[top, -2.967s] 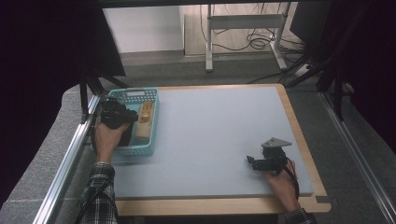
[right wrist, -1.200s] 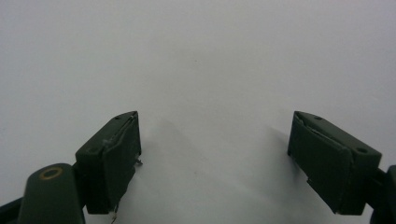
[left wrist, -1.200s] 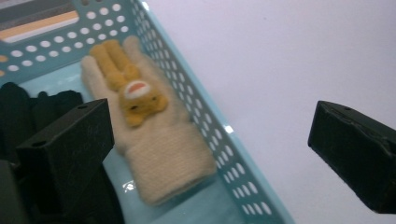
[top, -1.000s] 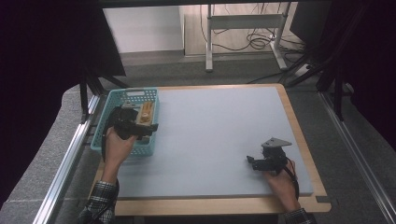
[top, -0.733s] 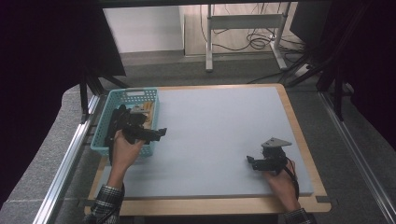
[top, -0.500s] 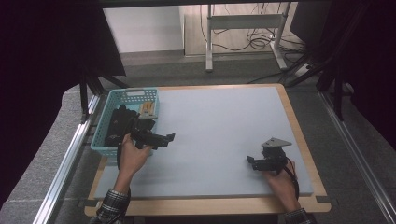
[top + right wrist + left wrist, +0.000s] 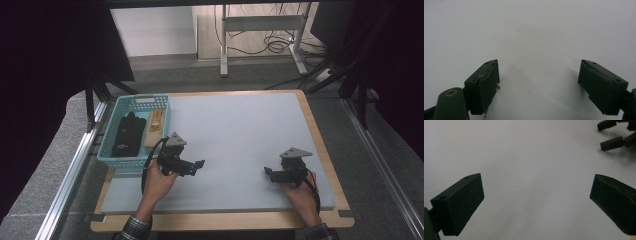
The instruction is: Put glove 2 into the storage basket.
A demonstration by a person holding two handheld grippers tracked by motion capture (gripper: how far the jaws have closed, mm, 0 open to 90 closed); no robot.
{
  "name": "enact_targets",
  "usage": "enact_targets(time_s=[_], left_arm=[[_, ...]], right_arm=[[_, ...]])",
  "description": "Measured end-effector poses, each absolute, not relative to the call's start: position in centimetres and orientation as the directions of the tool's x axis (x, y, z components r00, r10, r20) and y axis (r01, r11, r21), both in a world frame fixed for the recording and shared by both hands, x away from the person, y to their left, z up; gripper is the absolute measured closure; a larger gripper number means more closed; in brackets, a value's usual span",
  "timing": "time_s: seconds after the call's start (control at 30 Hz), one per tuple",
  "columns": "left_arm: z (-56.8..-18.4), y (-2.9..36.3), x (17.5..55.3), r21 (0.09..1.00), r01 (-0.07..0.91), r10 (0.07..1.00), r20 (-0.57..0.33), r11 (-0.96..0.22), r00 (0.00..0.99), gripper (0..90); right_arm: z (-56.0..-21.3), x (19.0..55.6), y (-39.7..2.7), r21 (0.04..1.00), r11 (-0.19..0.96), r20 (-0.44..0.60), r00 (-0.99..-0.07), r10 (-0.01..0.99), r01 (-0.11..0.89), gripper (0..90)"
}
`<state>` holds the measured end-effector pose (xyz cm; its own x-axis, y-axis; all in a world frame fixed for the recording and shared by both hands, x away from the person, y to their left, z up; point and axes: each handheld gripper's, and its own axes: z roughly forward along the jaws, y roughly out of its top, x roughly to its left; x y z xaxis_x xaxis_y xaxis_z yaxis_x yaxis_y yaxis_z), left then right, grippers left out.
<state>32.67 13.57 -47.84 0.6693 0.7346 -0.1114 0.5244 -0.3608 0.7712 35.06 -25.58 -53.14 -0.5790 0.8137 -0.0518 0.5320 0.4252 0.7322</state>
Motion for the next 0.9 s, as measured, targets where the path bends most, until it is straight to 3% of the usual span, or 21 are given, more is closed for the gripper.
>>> enact_targets(time_s=[0.5,0.9], left_arm=[[-52.7,12.1,31.1,0.736,0.549,0.706,-0.138,-0.396,0.695,0.0],[-54.7,10.6,30.5,0.688,0.538,0.718,-0.035,-0.488,0.695,0.0]], right_arm=[[-53.1,35.1,-25.6,0.732,0.426,-0.053,-0.579,0.814,0.531,16.6],[-53.2,35.1,-25.6,0.733,0.426,-0.053,-0.579,0.813,0.530,16.6]])
